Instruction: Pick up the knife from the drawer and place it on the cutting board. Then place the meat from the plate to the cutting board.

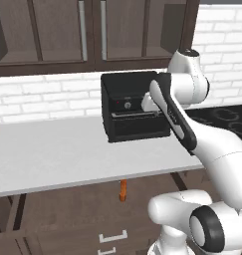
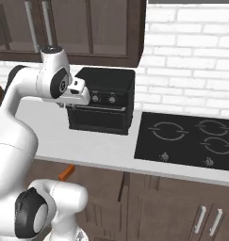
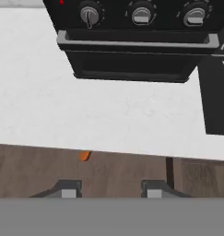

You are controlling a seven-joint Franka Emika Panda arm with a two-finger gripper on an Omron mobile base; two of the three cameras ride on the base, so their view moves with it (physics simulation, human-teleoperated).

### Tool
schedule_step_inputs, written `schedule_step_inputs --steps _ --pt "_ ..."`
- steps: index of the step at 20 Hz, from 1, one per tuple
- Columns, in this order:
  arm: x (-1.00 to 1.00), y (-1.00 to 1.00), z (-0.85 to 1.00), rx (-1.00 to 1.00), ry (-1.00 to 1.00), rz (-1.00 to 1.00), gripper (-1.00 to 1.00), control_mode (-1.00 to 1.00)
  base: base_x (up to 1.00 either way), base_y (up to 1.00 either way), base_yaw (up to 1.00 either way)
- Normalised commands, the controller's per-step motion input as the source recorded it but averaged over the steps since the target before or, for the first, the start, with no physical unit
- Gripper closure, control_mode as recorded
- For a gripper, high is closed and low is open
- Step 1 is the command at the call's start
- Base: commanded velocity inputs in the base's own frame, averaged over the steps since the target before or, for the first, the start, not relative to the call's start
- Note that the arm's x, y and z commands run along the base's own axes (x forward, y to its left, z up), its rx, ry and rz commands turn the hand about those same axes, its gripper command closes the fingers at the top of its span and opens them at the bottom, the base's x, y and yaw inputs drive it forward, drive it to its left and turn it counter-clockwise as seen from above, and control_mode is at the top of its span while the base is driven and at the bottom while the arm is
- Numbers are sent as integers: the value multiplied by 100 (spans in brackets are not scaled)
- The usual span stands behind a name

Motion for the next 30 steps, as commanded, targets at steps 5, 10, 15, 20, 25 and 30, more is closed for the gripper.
schedule_step_inputs --steps 5,10,15,20,25,30 --pt "-27 0 -14 -1 2 0 -100 -100 0 0 0" --pt "-71 -15 -44 -3 6 1 -100 -100 0 0 0" --pt "-13 -9 -14 0 5 4 -100 100 -16 -17 13" --pt "0 0 0 0 0 0 -100 100 -70 -60 45" --pt "0 0 0 0 0 0 -100 100 -89 -95 50" --pt "0 0 0 0 0 0 -100 100 -16 -89 51"
